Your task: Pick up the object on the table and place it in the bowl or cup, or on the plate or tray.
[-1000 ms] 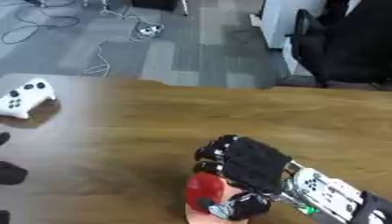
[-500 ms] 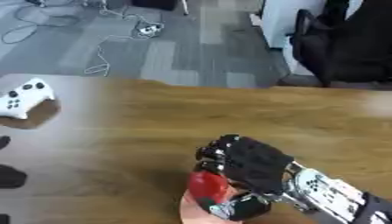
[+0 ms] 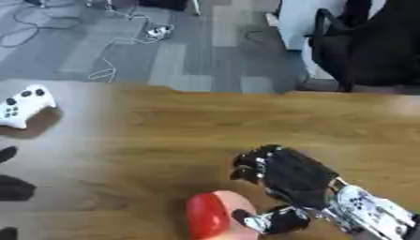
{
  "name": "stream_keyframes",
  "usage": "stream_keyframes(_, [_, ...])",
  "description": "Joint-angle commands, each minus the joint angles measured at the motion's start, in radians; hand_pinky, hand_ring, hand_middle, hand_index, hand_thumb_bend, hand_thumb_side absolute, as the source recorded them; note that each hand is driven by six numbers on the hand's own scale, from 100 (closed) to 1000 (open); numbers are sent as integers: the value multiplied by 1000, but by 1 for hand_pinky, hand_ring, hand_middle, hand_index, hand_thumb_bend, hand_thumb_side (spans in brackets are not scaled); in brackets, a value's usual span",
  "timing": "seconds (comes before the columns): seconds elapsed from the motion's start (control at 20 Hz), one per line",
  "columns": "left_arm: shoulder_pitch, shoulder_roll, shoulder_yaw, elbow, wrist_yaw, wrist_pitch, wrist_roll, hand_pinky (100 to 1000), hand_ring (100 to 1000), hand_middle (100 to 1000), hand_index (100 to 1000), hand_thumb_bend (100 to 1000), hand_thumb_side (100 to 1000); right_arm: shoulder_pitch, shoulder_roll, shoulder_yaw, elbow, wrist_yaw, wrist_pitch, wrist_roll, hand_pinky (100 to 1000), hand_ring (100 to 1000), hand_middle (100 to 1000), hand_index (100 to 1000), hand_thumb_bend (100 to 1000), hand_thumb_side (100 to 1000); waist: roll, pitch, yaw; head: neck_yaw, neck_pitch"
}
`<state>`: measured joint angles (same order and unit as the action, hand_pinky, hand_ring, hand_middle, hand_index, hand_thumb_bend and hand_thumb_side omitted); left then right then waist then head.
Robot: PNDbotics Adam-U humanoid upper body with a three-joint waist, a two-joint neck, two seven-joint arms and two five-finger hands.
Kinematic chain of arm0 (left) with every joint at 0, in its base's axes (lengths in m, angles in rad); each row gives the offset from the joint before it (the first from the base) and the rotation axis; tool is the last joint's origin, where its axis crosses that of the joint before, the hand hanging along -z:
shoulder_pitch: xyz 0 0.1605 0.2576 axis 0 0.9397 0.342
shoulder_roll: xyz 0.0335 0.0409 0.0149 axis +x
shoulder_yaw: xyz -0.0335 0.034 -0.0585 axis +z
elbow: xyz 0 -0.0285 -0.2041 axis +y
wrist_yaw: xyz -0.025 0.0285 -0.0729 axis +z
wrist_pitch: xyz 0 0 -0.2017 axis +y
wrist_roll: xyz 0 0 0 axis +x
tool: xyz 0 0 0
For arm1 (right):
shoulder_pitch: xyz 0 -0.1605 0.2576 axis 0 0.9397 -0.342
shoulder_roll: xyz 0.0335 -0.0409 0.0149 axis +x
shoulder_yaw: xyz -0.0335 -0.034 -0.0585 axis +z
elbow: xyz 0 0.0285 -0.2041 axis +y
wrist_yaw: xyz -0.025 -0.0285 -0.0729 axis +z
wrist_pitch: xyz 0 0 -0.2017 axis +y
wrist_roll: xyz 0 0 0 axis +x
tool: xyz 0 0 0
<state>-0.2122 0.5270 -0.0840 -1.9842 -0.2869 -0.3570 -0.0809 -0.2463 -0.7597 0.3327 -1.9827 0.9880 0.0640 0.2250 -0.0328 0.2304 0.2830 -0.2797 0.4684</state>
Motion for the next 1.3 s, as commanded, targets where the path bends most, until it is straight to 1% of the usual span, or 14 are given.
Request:
stream_keyframes(0.05, [10,6,21,-16,-8,16,15,721,1000,638,748,100,701,33,-27,-50,-17,-63,53,-32,575,678,755,790,470,663,7,-26,-13,42,-13])
stream_keyframes(0.15, [24,-3,25,-16,-9,29,25,724,1000,638,754,100,709,63,-16,-70,-17,-91,82,-52,565,673,757,791,483,664,8,-34,-33,80,-23])
stream_keyframes(0.4, [53,-33,31,-7,-2,62,44,733,1000,644,766,100,732,118,24,-100,-17,-165,100,-103,560,677,767,794,498,669,6,-55,-96,181,-53])
stream_keyframes(0.45, [57,-40,31,-2,4,68,49,742,1000,651,775,100,753,125,39,-105,-17,-184,98,-117,559,690,773,797,460,674,5,-59,-112,205,-61])
stream_keyframes(0.5, [60,-47,30,4,11,74,53,744,1000,653,778,100,759,130,54,-111,-17,-208,91,-135,564,699,776,797,446,673,3,-62,-126,226,-68])
stream_keyframes(0.55, [61,-58,28,11,20,80,58,752,1000,660,786,100,774,134,75,-118,-17,-235,79,-155,586,725,785,801,402,670,1,-66,-143,251,-77])
stream_keyframes(0.6, [60,-68,27,19,30,85,62,751,1000,659,785,100,771,137,93,-125,-17,-266,67,-174,584,723,784,800,407,671,0,-69,-156,270,-84])
stream_keyframes(0.65, [58,-79,28,28,39,91,65,766,1000,669,794,100,791,140,116,-136,-17,-297,62,-193,590,730,789,805,392,664,-3,-72,-173,296,-93])
stream_keyframes(0.8, [51,-119,43,60,67,111,83,783,1000,674,801,100,815,146,183,-167,-17,-389,68,-245,586,724,791,809,393,656,-14,-81,-218,365,-116])
stream_keyframes(0.95, [43,-139,47,84,88,118,101,820,1000,718,820,100,844,160,244,-191,-17,-466,74,-297,581,714,795,817,387,638,-27,-88,-257,435,-139])
stream_keyframes(1.0, [39,-145,46,93,97,118,105,818,1000,717,819,100,932,166,262,-197,-17,-488,72,-315,581,714,795,817,457,547,-31,-90,-269,457,-146])
stream_keyframes(1.05, [35,-152,45,101,107,119,109,849,1000,738,830,100,873,172,278,-203,-17,-509,69,-332,576,710,800,827,390,629,-34,-92,-279,479,-155])
stream_keyframes(1.2, [22,-173,34,129,154,123,113,878,1000,752,841,108,892,191,328,-214,-17,-601,56,-409,570,703,805,841,398,622,-42,-98,-303,537,-182])
stream_keyframes(1.3, [12,-188,23,146,183,126,110,905,1000,761,844,125,901,205,353,-215,-17,-669,31,-471,564,696,795,848,400,610,-45,-101,-312,565,-197])
